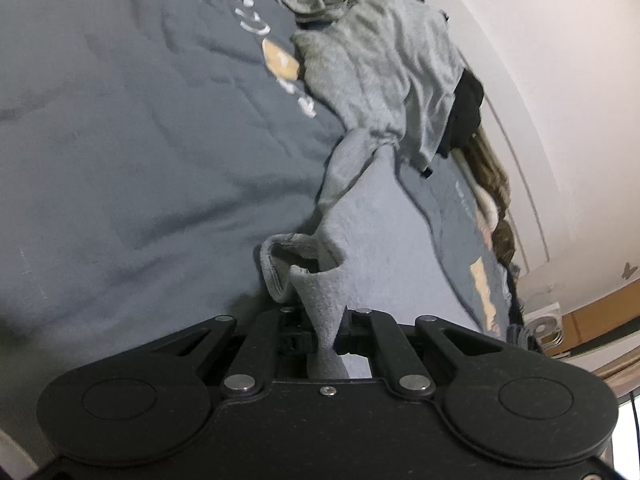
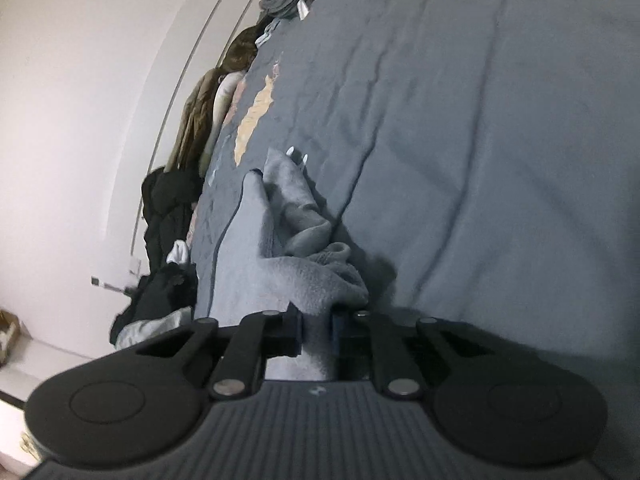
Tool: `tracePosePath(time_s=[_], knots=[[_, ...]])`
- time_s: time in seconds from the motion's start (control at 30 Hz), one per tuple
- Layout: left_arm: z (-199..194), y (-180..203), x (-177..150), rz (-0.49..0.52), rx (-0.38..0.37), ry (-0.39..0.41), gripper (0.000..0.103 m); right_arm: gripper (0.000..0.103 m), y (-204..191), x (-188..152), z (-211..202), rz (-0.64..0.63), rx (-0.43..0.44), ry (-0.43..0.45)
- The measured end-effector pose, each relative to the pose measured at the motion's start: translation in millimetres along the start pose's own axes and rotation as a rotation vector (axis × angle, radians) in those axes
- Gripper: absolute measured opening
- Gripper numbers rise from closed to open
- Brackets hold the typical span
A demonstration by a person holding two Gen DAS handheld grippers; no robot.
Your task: Fold clothes
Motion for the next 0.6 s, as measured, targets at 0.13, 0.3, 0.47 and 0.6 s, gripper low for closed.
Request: tracePosePath(time_s=[0.13, 0.3, 0.47, 0.6], knots=[[-24.6, 8.0, 2.7, -0.008, -0.013, -0.002, 0.005, 0.009, -18.5, -0.3, -15.3, -0.002, 0.032, 0.023], [-63.0, 7.9, 5.6, -0.004, 0.029, -0.032, 0.005, 0.009, -37.2, -0.6, -46.6, 0.022, 0.047, -0.019], [-112.7, -16.2, -5.9, -0.018, 0.117, -0.076, 0.005, 0.009, -31.2, -20.8, -94.7, 0.022, -0.004, -0.080], [-152.7, -40.2, -20.7, -0.049, 0.168, -0.094, 0.005, 0.009, -25.9, -37.6, -133.7, 0.023, -0.045, -0.128]])
Point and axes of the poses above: each gripper's, at about its wrist camera, not at the fingertips, and z roughly the way its jaws point, y to its right, x to its top, the point moved 4 cm from there along z, roughly the way its jaws point, and after that the axes turned 9 degrees about -z, right-handed, at the moved point
